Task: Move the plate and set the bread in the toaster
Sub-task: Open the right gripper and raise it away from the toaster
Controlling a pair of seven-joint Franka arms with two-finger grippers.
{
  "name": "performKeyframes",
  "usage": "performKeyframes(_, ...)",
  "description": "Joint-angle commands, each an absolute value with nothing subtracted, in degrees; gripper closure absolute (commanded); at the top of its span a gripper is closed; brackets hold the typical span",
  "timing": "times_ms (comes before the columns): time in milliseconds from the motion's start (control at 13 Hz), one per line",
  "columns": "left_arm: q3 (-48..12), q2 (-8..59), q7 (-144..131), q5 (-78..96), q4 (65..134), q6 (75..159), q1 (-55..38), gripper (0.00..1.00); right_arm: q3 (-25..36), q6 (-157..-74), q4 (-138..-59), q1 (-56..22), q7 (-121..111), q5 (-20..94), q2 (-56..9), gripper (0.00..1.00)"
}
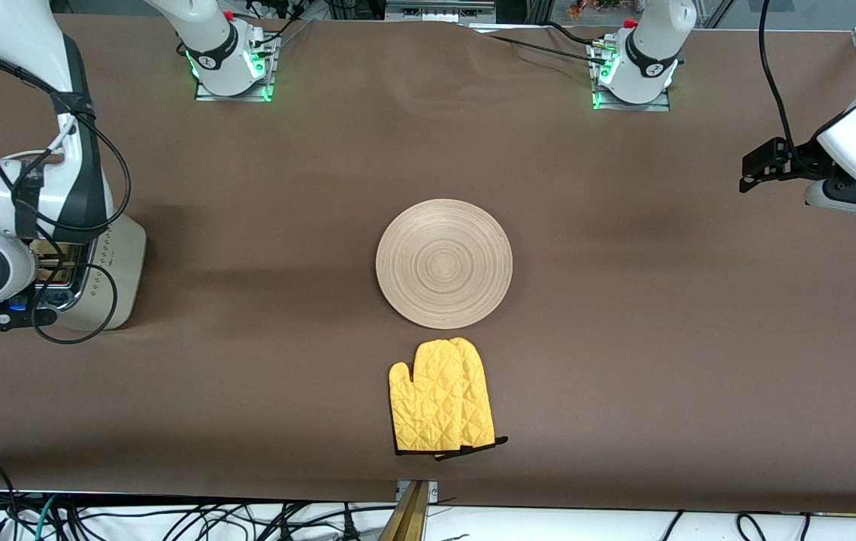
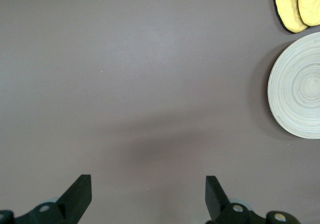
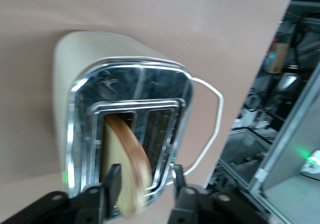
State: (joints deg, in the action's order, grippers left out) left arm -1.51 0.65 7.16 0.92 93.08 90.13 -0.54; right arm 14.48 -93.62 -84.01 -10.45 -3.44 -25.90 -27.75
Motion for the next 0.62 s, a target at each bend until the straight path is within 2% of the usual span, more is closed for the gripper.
performKeyframes(0, -1.14, 0.0, 6.77, 1.93, 92.99, 89.47, -0.7, 0.0, 14.15, -91.06, -82.88, -10.37, -3.08, -19.62, -23.66, 0.0)
performKeyframes(308, -1.23, 0.0, 6.77, 1.93, 92.99, 89.47, -0.62, 0.0, 13.54, -89.48, -85.25, -10.28, -7.45, -5.48, -12.42, 0.0)
performKeyframes(538, -1.23, 0.0, 6.86, 1.93, 92.99, 89.47, -0.7, 0.0, 7.49, -85.35, -85.25, -10.2, -5.89, -3.35, -6.0, 0.0)
